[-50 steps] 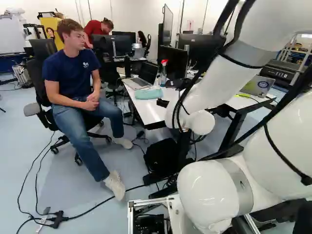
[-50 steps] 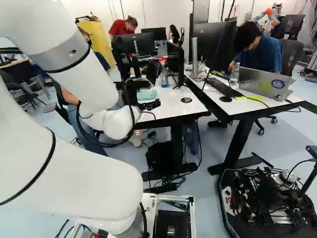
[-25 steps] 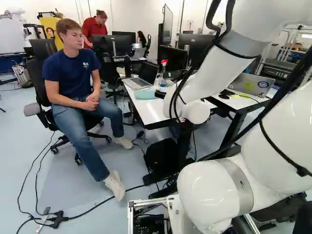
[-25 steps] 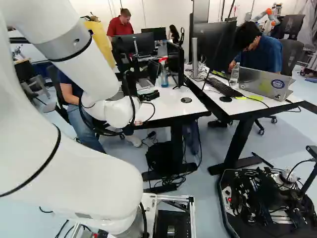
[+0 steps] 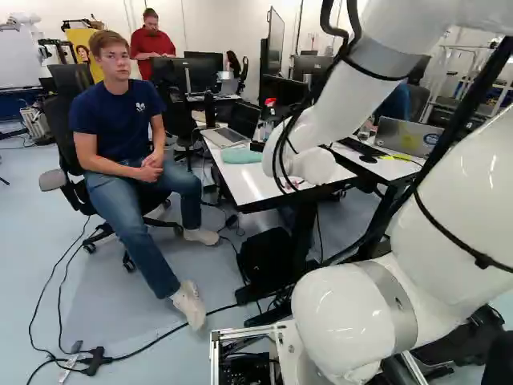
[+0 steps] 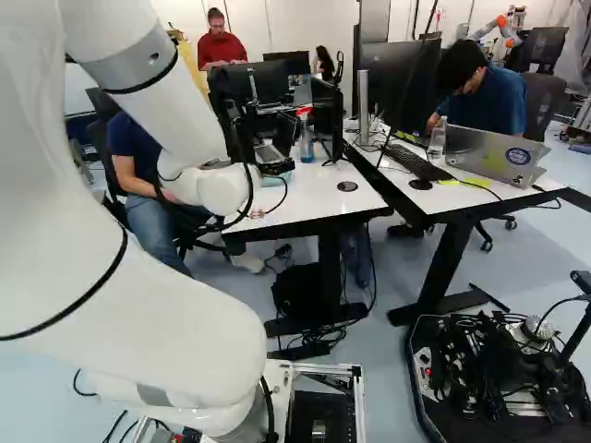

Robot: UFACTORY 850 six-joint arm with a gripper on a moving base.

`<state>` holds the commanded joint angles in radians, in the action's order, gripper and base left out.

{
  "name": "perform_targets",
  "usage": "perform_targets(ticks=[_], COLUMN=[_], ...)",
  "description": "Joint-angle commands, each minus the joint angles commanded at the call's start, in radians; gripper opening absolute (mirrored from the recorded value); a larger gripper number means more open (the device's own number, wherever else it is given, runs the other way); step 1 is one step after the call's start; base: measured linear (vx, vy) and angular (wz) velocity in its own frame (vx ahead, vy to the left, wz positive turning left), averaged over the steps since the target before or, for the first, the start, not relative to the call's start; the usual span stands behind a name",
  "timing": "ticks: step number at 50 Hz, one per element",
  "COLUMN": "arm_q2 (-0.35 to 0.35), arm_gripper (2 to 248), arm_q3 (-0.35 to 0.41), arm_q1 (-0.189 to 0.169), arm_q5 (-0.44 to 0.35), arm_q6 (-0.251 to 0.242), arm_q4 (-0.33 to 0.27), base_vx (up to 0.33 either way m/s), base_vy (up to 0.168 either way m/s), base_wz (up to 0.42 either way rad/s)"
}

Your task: Clean the table with the green towel

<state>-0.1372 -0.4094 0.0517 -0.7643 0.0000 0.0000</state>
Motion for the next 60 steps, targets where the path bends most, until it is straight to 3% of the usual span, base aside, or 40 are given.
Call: perform_targets(ticks=[60], arm_q2=[0.19], arm_gripper=[247], arm_q3=[-0.331], arm_q1=[0.059], arm_q5=[0.434], arm_q6=[0.0], arm_q4=[0.025], base_vx=[0.0], base_vy=[0.0], base_wz=[0.0])
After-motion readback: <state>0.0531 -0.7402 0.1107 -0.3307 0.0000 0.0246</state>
